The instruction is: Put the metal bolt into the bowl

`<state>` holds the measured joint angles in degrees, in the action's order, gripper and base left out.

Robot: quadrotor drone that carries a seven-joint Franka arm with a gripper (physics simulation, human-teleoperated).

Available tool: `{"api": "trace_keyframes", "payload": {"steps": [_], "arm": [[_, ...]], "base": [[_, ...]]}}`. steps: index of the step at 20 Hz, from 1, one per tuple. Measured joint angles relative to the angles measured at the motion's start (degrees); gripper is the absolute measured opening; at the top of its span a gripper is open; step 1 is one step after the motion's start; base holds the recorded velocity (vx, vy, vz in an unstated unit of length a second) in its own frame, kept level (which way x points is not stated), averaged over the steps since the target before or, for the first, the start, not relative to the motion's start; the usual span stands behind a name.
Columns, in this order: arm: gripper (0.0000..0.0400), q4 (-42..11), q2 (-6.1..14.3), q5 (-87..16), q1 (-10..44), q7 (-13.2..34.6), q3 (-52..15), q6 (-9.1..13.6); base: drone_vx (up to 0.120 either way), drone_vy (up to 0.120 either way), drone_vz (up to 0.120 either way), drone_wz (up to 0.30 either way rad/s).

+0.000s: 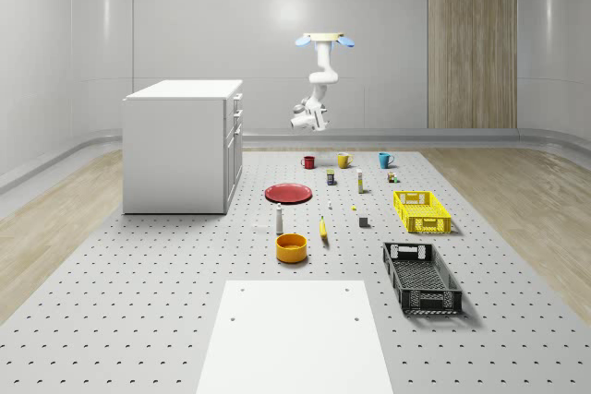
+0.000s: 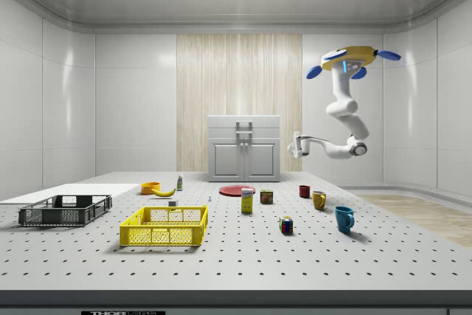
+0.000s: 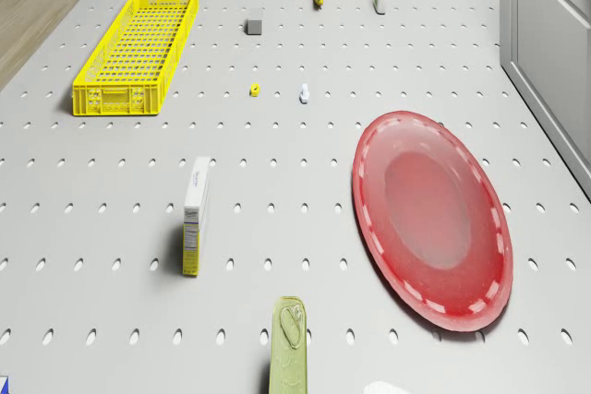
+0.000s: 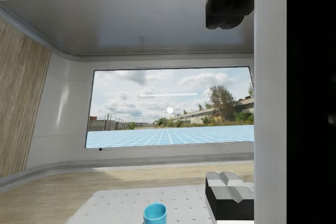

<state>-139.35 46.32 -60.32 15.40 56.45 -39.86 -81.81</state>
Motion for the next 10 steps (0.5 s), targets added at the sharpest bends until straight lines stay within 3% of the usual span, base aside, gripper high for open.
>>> {"api": "trace_keyframes", "payload": {"steps": [2,5,10], "arm": [[0.04,-7.6,1.7,-13.1,4.7,4.6,-6.9,0.6],[0.04,-16.9,4.1,-30.0,13.6,12.3,-15.4,3.5],[0.04,-24.1,7.7,-46.2,28.0,22.8,-24.3,10.1]], "base": [[0.12,0.0,-0.12,0.0],[0.12,0.0,-0.12,0.0],[0.12,0.0,-0.12,0.0]]}}
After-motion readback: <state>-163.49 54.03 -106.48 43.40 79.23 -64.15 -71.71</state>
